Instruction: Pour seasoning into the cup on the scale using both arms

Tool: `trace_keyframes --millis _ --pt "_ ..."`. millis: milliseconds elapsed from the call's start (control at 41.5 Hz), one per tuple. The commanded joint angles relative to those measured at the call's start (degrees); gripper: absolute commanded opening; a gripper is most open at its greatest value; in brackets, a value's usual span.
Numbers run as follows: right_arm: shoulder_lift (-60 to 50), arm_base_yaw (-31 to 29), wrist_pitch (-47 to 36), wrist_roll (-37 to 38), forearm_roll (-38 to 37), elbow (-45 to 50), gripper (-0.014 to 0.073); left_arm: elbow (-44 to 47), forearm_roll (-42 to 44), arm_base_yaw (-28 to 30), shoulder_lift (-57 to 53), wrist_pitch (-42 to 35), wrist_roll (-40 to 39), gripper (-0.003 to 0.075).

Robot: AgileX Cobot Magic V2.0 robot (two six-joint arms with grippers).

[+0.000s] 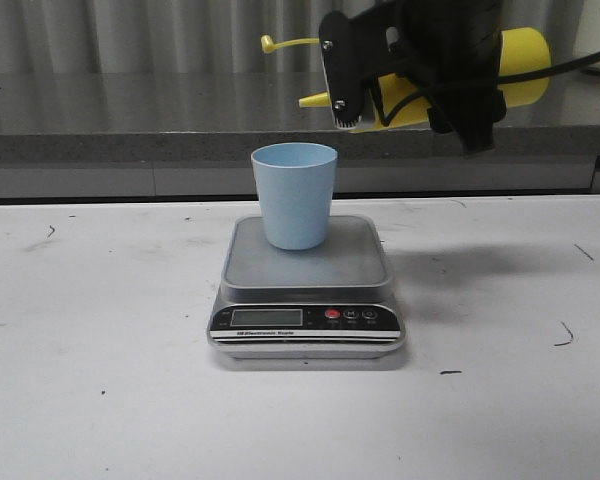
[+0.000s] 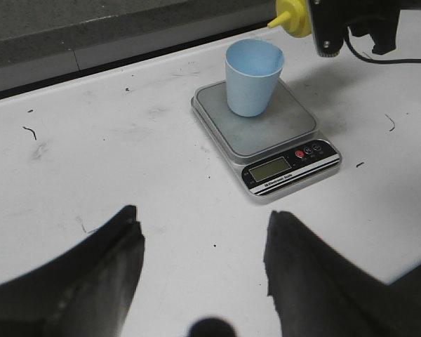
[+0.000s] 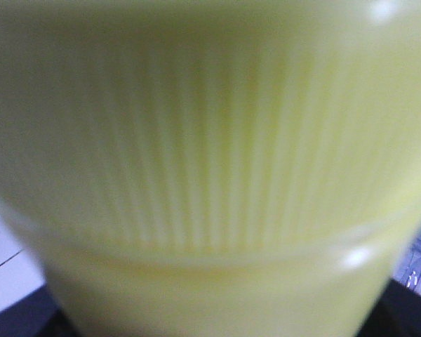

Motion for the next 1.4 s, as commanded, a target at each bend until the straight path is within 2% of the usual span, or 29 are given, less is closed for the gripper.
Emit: trace_keyframes --millis 0,193,386,458,651,724,844,1037,1230,1375 --pt "-2.0 0.0 3.7 -0.6 -7.1 -3.3 0.031 -1.6 -0.2 -0.1 0.3 -4.5 -0.6 0.0386" --pt "-1.1 0.0 3.4 -0.6 -13.9 -3.3 0.031 -1.6 -0.2 -0.1 0.3 -4.5 -0.6 0.0386" --pt "-1.1 0.0 3.4 -0.4 -16.1 -3.3 0.031 -1.6 -0.2 -0.1 0.3 -4.5 -0.6 0.0386" --pt "-1.1 0.0 3.4 2.5 -15.6 -3.3 0.031 -1.6 -0.2 -0.1 0.3 -4.5 -0.6 0.0386" --pt "-2.0 0.0 9.0 16.9 -14.8 -3.3 0.031 -1.6 -0.2 -0.1 0.3 -4.5 -0.6 0.0386" --pt "-3.8 0.0 9.0 19.5 -11.0 -3.3 0.031 -1.6 -0.2 -0.1 0.3 -4.5 -0.6 0.0386" --pt "-9.1 -0.4 5.6 19.3 0.7 -3.2 0.031 -1.6 -0.2 -0.1 0.3 -4.5 -0.6 0.0386" --pt "-18.1 -2.8 -0.3 17.6 12.1 -0.4 0.031 -1.6 -0.2 -0.1 0.3 -4.5 -0.6 0.0386" --pt "-26.0 -6.8 -3.1 9.5 22.4 4.7 0.031 -1.6 -0.2 -0.1 0.3 -4.5 -0.6 0.0386" --pt "-28.7 -12.2 -7.2 2.5 33.6 8.3 0.031 -1.6 -0.2 -0.1 0.3 -4.5 -0.6 0.0387"
